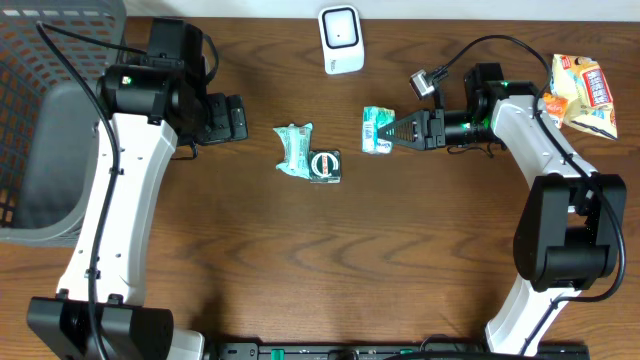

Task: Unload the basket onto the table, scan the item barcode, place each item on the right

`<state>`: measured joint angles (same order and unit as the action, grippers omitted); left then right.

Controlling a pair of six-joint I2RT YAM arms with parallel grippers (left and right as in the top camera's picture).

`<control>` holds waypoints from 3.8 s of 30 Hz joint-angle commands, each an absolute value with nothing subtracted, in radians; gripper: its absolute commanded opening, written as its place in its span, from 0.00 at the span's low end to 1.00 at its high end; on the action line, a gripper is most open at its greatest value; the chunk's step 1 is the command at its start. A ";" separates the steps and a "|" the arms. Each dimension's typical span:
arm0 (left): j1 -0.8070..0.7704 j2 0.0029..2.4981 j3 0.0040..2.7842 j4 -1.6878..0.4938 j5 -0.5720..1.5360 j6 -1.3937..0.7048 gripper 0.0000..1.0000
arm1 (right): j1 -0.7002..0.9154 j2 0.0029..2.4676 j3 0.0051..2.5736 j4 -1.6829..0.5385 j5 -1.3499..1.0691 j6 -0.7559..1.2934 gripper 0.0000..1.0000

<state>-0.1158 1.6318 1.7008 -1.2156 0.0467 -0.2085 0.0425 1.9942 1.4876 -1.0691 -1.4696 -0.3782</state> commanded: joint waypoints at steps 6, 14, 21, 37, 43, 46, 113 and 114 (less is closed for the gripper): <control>-0.114 1.638 1.700 -1.219 0.042 -0.203 0.98 | 0.086 1.977 1.504 -1.067 -1.491 -0.409 0.01; -0.114 1.638 1.700 -1.219 0.041 -0.203 0.98 | 0.094 1.977 1.504 -1.067 -1.437 -0.408 0.01; -0.114 1.638 1.700 -1.219 0.042 -0.203 0.98 | 0.098 1.977 1.504 -1.066 -1.240 -0.373 0.01; -0.114 1.638 1.700 -1.219 0.041 -0.203 0.98 | 0.389 1.985 1.829 -0.857 0.044 0.055 0.01; -0.114 1.638 1.700 -1.219 0.042 -0.203 0.98 | 0.418 2.135 2.097 -0.838 0.180 -0.006 0.01; -0.114 1.638 1.700 -1.219 0.041 -0.203 0.98 | 0.419 2.247 2.170 -0.707 0.307 -0.168 0.01; -0.114 1.638 1.700 -1.219 0.042 -0.203 0.98 | -0.027 2.304 2.155 -1.125 -0.791 0.029 0.98; -0.114 1.638 1.700 -1.219 0.042 -0.203 0.98 | 0.009 2.304 2.154 -1.130 -0.773 0.028 0.96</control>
